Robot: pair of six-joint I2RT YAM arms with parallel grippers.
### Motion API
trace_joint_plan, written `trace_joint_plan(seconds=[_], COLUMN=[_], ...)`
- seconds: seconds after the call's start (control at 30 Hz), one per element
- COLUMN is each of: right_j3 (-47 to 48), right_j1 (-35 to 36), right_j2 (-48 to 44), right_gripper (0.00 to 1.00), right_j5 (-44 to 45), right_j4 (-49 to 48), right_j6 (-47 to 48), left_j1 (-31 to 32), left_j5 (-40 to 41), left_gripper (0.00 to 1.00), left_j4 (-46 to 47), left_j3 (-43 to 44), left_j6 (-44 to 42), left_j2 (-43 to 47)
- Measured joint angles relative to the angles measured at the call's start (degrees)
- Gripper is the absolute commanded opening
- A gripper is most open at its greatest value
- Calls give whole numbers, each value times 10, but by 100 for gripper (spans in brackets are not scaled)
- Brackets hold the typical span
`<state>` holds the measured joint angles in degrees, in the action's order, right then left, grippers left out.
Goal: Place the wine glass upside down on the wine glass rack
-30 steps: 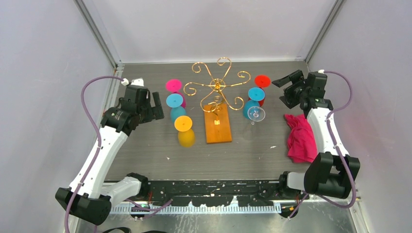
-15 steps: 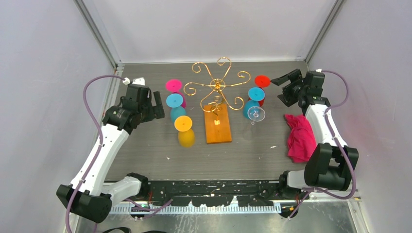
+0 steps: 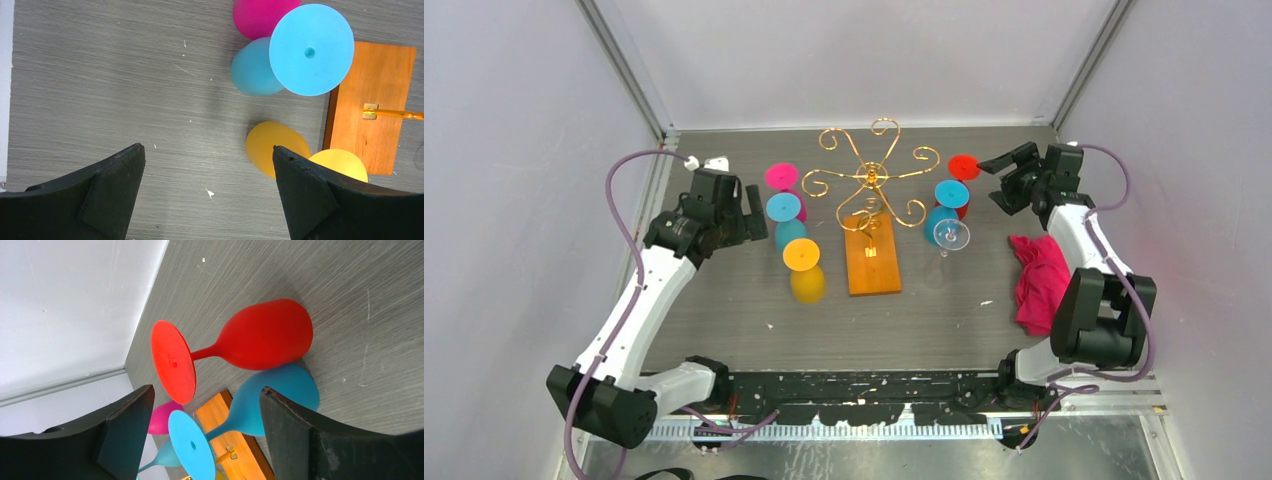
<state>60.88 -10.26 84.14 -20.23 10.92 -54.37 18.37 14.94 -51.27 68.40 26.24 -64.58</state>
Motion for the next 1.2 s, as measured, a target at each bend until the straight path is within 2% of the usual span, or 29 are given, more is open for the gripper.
trace_joint_plan(seconds=[0.23, 0.53, 0.93, 1.2], right_j3=[27, 74, 81, 70], right_j1=[21, 49, 54, 54], right_j2=[52, 102, 107, 101], right_gripper=[78, 65, 64, 58], right_j5=[0, 2, 17, 26], right_j4=[-25, -46, -50, -49], right_j6=[-15, -29, -31, -31], left_j1=[0, 0, 0, 0], left_j5=[-1, 0, 1, 0], left_gripper=[100, 100, 100, 100], left_j4=[12, 18, 18, 18], left_j3=[0, 0, 0, 0], left_j6=[-10, -23, -32, -34], left_j2=[-14, -30, -40, -41])
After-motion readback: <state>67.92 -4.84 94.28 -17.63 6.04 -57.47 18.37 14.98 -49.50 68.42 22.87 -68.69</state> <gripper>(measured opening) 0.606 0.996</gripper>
